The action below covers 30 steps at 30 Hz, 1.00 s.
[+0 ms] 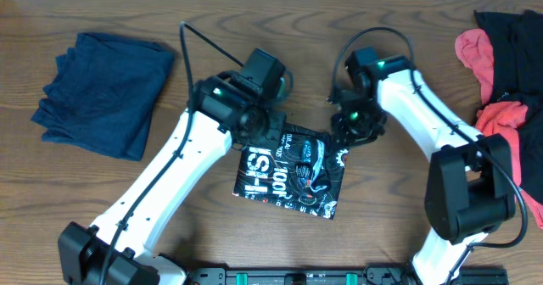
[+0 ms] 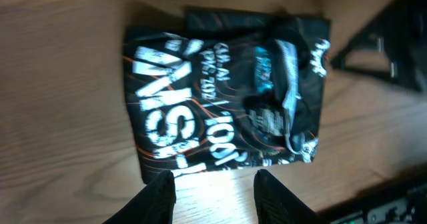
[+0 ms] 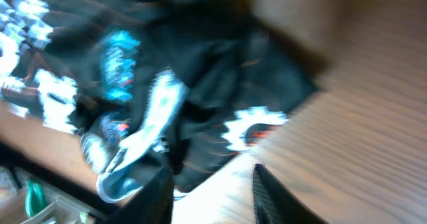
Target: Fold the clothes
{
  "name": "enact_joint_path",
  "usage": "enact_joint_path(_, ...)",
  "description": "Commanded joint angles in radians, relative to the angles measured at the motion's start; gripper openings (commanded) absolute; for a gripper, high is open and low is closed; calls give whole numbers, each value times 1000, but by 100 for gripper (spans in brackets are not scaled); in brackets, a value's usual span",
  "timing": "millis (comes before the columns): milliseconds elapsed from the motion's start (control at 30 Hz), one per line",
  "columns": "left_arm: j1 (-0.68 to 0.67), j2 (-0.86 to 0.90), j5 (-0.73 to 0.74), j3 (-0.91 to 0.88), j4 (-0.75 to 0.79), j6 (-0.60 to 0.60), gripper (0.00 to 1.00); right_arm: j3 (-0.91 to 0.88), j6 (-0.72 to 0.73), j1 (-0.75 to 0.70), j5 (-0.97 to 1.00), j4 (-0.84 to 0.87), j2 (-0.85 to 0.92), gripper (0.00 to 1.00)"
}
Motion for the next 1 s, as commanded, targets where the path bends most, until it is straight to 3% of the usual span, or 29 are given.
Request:
enact_joint_path(0,29,5,-19,0,-6,-7,41,-47,-17,66,-100,20,-2,45)
enact_joint_path(67,41,5,-19,0,-6,-6,41,-86,35,105,-99,80,-2,48)
enact_joint_path(233,56,5,-19,0,-10,-6,42,-154,150,192,-34,183,-2,46)
enact_joint_path(467,57,5,-19,0,-11,-6,41,-180,251,243,140,159,-2,1)
enact_joint_path(700,57,5,-19,0,-17,-6,42,-180,305,240,151,34,-2,1)
enact_joint_path(800,57,5,-19,0,-17,-6,42,-180,305,239,159,-6,-2,8)
enact_joint_path(900,57,5,-19,0,-17,-6,42,-180,304,239,160,-4,-2,24)
enact_joint_path(967,57,5,-19,0,-17,-6,42,-179,305,238,172,4,-2,27)
